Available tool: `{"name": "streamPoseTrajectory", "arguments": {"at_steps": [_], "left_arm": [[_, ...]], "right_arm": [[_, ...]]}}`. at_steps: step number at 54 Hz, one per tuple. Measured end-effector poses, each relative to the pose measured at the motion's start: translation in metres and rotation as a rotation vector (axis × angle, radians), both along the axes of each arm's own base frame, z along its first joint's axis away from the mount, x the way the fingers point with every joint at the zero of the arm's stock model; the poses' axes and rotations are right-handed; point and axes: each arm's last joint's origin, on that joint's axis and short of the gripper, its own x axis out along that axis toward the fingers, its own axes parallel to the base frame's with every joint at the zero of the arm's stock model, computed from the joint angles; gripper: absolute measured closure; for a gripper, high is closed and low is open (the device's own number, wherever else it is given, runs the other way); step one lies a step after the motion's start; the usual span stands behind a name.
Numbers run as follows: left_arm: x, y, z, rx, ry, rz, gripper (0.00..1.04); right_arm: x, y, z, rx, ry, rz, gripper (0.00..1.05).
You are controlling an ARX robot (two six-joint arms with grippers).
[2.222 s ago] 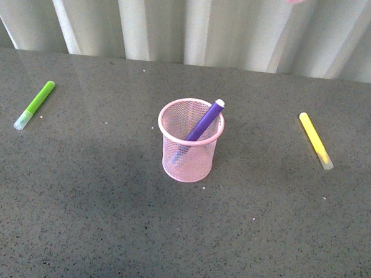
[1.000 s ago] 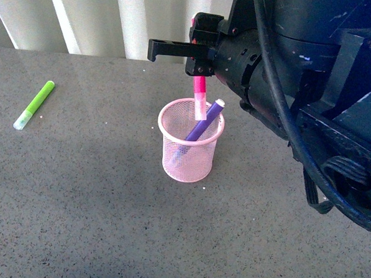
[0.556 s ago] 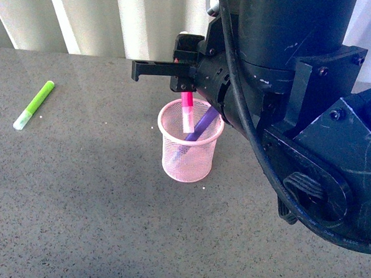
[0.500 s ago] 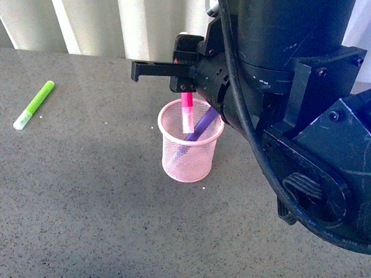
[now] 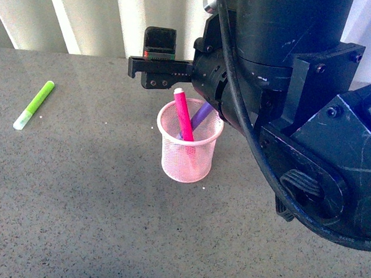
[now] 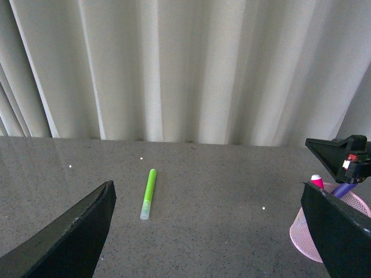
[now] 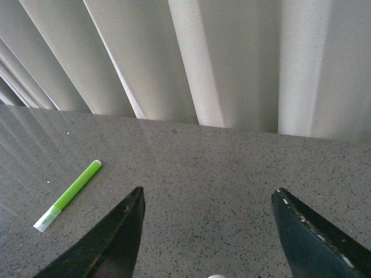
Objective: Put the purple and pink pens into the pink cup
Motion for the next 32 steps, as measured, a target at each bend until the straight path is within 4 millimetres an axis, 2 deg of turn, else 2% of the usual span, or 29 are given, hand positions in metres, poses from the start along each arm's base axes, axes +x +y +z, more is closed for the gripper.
{"name": "streamPoseTrajectory", "arguments": {"at_steps": [6, 13, 20, 23, 27, 32], "left_arm": [[0.000, 0.000, 0.000, 0.000, 0.000, 0.000, 0.07], [0.000, 0.000, 0.000, 0.000, 0.000, 0.000, 0.07], [0.000, 0.000, 0.000, 0.000, 0.000, 0.000, 0.07], [0.000, 0.000, 0.000, 0.000, 0.000, 0.000, 0.07], [0.000, 0.000, 0.000, 0.000, 0.000, 0.000, 0.07], [0.000, 0.000, 0.000, 0.000, 0.000, 0.000, 0.07]], "right_arm": [[0.001, -0.003, 0.001, 0.000, 0.001, -0.010, 0.06], [0.000, -0.017, 0.015, 0.019, -0.009, -0.046, 0.07], [-0.006, -0.052, 0.053, 0.026, -0.049, -0.140, 0.07], [-0.015, -0.077, 0.075, 0.034, -0.080, -0.186, 0.07], [-0.037, -0.117, 0.106, 0.038, -0.122, -0.238, 0.07], [-0.065, -0.153, 0.128, 0.040, -0.139, -0.282, 0.07]]}}
